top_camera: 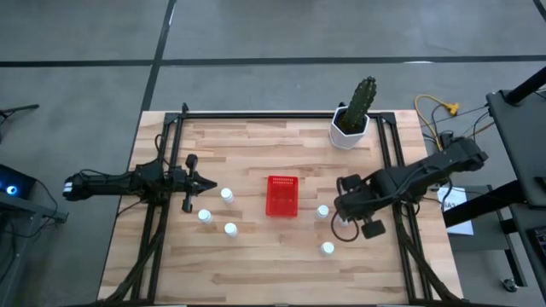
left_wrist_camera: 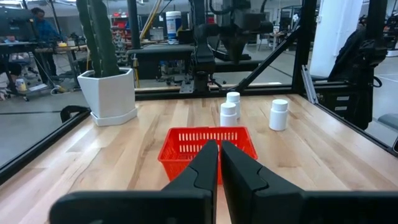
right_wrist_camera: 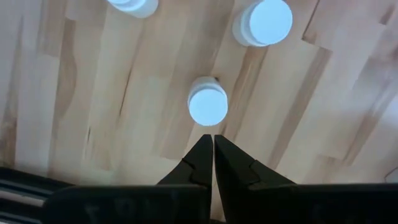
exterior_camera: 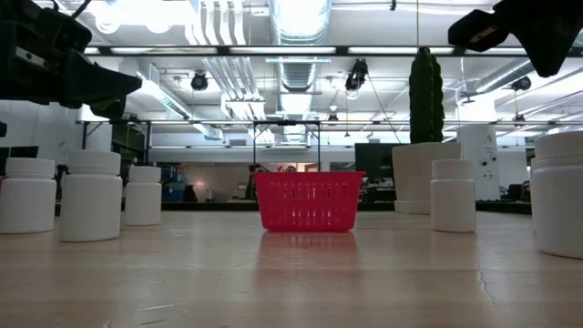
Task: Pick and place pill bottles into a basket
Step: Put the white pill bottle into the red bin
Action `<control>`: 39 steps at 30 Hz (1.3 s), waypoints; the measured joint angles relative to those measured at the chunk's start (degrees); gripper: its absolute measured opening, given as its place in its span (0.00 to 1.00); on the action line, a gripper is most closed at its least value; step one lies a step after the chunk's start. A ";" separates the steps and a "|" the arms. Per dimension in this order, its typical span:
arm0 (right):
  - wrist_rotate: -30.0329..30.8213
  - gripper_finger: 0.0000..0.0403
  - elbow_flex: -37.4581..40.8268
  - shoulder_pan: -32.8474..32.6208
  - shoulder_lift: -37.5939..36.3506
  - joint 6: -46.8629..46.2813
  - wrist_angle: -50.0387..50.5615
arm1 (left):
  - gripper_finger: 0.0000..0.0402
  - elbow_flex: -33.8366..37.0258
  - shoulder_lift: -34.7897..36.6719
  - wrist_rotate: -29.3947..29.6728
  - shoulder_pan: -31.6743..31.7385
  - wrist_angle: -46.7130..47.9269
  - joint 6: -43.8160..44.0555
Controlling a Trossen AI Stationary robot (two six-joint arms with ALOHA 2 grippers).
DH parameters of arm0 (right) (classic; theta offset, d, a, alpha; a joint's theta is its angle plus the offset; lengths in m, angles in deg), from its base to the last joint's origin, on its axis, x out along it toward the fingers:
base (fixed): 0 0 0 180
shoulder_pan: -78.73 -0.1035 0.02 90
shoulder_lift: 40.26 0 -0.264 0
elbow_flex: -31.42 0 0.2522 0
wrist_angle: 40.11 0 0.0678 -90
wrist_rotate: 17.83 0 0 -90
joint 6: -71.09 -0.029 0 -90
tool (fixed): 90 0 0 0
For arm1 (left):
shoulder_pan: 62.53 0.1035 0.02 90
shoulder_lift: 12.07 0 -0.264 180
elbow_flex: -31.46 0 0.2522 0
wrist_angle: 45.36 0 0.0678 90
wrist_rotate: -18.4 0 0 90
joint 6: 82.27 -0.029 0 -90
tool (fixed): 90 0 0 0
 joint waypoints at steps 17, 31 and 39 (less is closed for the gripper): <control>-0.03 0.02 5.68 0.02 -3.75 2.61 -8.73 | 0.00 0.00 -0.23 -0.01 0.01 -0.06 -0.02; -0.16 0.02 12.36 0.02 -7.09 1.67 -11.71 | 0.00 0.00 -0.54 -0.01 0.01 -0.01 -0.02; -0.14 0.02 12.47 0.02 -7.00 2.78 -11.69 | 0.00 0.00 -0.52 -0.01 0.01 -0.01 -0.02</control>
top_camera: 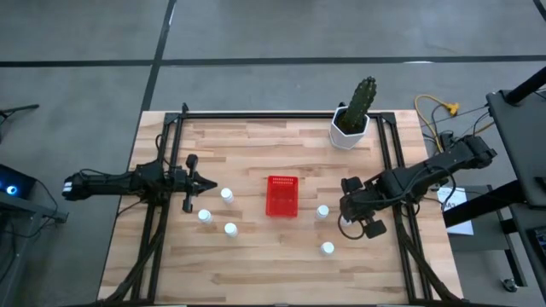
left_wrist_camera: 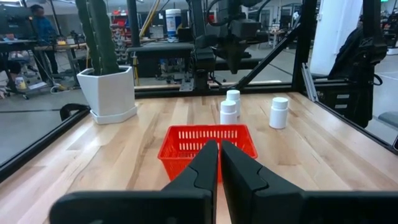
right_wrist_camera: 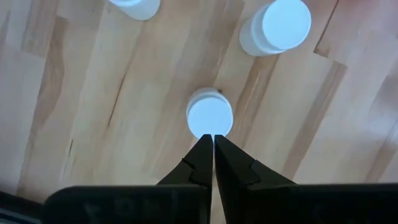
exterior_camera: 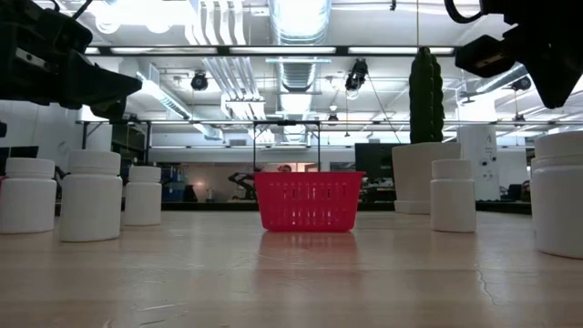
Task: Pick and place pill bottles into a basket
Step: Put the white pill bottle into the red bin
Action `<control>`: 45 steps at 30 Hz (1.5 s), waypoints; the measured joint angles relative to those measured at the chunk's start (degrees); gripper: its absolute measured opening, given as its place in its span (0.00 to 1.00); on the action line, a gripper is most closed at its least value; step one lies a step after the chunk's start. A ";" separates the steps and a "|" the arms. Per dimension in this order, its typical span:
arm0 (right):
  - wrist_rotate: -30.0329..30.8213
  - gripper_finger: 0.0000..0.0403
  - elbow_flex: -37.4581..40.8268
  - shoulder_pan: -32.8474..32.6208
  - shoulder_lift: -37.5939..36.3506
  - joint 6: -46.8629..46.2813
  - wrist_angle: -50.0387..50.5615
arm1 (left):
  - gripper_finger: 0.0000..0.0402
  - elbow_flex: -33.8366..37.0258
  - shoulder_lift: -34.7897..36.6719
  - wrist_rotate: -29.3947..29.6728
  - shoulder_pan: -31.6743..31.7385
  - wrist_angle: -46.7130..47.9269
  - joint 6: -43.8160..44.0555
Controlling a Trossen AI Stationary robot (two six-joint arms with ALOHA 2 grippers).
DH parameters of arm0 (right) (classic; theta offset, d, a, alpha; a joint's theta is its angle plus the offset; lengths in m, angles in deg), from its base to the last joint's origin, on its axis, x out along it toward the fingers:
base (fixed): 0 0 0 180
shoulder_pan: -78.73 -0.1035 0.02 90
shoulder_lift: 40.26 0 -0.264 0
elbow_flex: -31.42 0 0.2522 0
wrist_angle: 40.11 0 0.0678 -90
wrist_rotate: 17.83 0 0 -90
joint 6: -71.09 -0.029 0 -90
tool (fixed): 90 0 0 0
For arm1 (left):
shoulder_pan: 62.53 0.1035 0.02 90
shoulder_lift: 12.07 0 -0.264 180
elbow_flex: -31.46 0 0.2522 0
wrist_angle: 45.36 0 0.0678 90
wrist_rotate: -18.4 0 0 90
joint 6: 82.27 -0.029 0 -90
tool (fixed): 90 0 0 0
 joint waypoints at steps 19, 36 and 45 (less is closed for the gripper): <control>0.55 0.02 -0.65 0.01 0.02 -0.25 0.00 | 0.00 0.00 -0.34 0.00 -0.01 -0.03 0.00; 0.76 0.02 -0.45 0.15 0.02 -0.42 -0.06 | 0.00 0.00 -0.46 0.00 0.00 0.00 0.00; 1.66 0.15 -0.43 0.15 0.02 -0.81 -0.07 | 0.00 0.02 -0.72 0.00 -0.01 0.03 0.00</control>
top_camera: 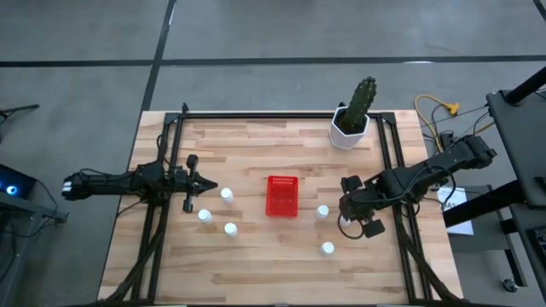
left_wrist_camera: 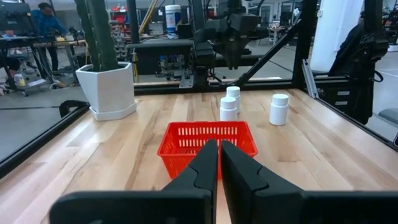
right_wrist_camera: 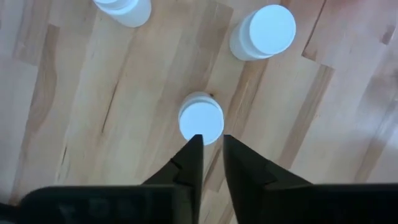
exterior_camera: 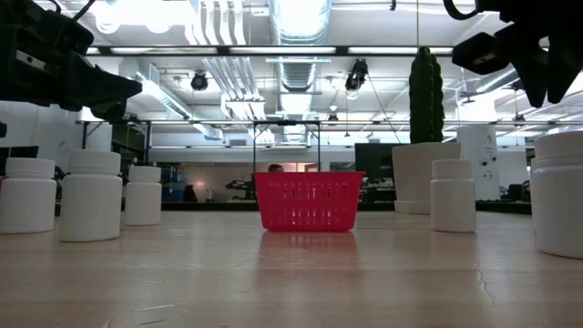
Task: Pick and place pill bottles into a basket
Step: Put the white pill bottle into the red bin
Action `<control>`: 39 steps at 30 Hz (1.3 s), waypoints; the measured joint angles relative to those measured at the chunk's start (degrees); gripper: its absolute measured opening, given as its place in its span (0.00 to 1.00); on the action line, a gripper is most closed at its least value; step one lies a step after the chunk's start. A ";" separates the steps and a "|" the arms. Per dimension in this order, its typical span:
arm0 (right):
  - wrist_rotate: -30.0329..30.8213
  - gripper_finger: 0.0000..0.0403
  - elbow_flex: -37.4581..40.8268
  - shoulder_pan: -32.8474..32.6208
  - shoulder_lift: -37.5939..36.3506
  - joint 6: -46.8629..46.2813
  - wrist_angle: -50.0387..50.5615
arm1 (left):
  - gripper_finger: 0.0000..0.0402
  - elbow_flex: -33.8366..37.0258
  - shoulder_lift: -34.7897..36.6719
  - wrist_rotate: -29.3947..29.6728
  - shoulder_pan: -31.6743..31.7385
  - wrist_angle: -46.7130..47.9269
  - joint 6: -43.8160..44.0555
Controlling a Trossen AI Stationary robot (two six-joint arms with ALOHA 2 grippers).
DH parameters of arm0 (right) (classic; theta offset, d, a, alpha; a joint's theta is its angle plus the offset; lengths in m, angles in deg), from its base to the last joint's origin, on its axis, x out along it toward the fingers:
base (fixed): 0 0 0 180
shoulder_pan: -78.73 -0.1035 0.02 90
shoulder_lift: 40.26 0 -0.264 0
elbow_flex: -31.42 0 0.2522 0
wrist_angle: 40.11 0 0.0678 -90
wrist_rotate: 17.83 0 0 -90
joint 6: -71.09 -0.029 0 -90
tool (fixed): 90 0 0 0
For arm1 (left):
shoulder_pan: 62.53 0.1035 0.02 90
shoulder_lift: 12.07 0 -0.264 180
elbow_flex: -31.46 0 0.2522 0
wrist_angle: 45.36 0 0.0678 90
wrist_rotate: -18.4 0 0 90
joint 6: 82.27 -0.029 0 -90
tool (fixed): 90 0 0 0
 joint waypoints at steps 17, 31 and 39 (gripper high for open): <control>-0.01 0.45 0.00 -0.04 0.00 -1.13 0.01 | 0.00 0.00 0.00 0.00 0.00 -0.04 0.00; -0.02 0.53 1.19 -0.04 0.00 -0.64 -0.06 | 0.00 -0.01 0.00 0.02 0.00 -0.02 0.00; -0.04 0.53 5.12 -0.04 0.00 -0.01 -3.49 | 0.00 0.00 0.00 0.01 0.00 -0.03 0.00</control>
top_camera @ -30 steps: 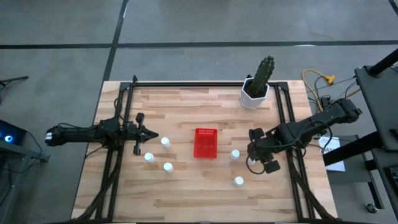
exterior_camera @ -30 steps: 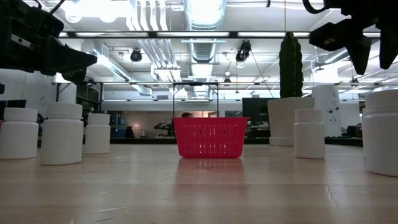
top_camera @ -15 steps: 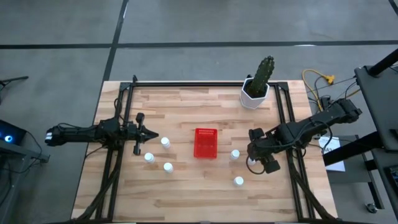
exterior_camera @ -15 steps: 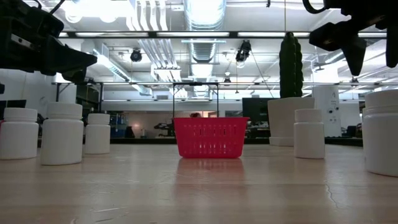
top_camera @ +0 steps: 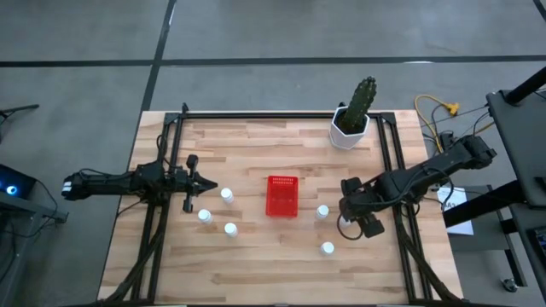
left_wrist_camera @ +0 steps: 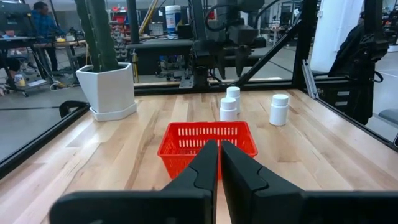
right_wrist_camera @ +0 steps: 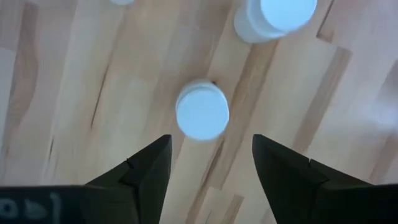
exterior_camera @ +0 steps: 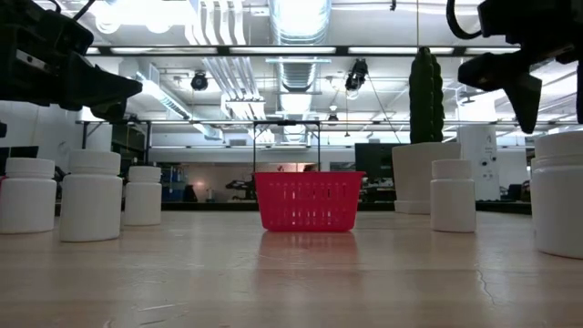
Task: Pick and place pill bottles into a basket
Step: Put the white pill bottle into the red bin
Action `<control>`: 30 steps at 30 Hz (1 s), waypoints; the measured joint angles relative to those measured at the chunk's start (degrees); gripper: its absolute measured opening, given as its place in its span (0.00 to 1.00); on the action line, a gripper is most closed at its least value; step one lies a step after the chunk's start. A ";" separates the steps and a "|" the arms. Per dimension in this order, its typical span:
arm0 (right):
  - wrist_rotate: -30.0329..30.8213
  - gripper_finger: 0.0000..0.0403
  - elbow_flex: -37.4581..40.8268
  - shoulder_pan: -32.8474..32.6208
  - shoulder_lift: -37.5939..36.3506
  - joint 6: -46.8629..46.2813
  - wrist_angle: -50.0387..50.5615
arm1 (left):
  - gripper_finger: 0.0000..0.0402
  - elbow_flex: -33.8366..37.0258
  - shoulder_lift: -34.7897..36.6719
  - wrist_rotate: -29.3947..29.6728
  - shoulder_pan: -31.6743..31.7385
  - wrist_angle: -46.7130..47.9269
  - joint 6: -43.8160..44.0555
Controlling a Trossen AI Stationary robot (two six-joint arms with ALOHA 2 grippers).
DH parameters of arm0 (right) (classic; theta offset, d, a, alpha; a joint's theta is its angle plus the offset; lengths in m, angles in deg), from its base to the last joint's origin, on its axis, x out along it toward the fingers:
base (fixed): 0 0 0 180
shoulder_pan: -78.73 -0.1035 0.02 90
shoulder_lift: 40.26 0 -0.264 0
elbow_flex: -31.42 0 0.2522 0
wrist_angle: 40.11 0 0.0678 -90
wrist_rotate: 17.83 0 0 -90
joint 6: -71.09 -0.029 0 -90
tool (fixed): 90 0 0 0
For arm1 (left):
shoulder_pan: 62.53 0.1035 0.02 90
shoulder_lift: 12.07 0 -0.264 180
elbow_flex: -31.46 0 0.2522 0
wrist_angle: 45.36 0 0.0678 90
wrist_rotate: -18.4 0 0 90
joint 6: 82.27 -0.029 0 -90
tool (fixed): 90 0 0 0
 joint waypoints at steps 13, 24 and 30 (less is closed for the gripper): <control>-0.02 0.53 0.64 0.00 0.00 0.56 -4.57 | 0.00 0.00 0.00 0.01 0.00 -0.01 0.00; -0.07 0.53 3.14 0.00 -0.02 -0.41 -7.94 | 0.00 0.00 0.00 0.01 0.00 0.01 0.00; -0.18 0.53 5.52 0.00 -0.02 -0.89 -9.58 | 0.00 0.00 0.00 0.00 0.01 0.01 0.00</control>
